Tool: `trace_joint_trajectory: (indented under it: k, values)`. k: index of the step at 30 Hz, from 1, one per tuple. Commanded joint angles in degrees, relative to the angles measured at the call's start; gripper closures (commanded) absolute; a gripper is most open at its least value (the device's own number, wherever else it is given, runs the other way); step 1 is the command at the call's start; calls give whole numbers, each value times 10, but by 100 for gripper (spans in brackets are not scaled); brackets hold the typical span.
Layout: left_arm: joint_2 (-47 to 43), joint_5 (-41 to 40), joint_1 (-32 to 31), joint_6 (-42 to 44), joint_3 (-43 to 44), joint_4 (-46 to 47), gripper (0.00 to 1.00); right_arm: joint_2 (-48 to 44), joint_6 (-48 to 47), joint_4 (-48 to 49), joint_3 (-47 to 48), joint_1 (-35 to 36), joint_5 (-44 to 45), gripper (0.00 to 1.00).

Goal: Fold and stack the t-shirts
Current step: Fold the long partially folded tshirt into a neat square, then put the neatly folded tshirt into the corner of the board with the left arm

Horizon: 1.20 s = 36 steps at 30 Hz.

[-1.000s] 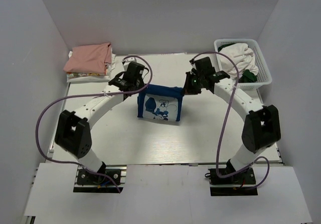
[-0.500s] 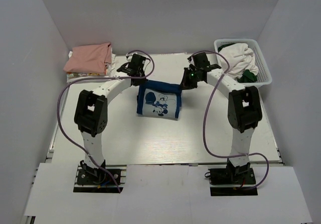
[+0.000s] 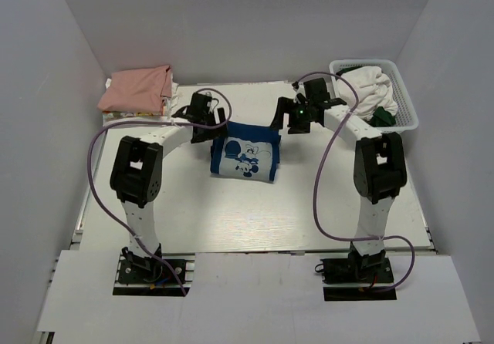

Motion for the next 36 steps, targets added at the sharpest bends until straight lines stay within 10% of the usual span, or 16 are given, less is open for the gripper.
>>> trace_joint_trajectory:
  k: [1, 10, 22, 27, 36]
  values:
    - [-65, 94, -4, 52, -72, 79, 0, -72, -23, 42, -58, 8, -31, 9]
    - [3, 150, -4, 90, -70, 91, 3, -117, -39, 55, -129, 9, -28, 9]
    - [32, 195, -4, 67, -130, 77, 52, -155, -44, 66, -154, 4, -47, 9]
    - [37, 203, -4, 82, -113, 82, 97, -168, -43, 70, -171, 4, -43, 9]
    - [-33, -15, -4, 203, 4, 25, 100, -184, -44, 85, -189, 5, -41, 9]
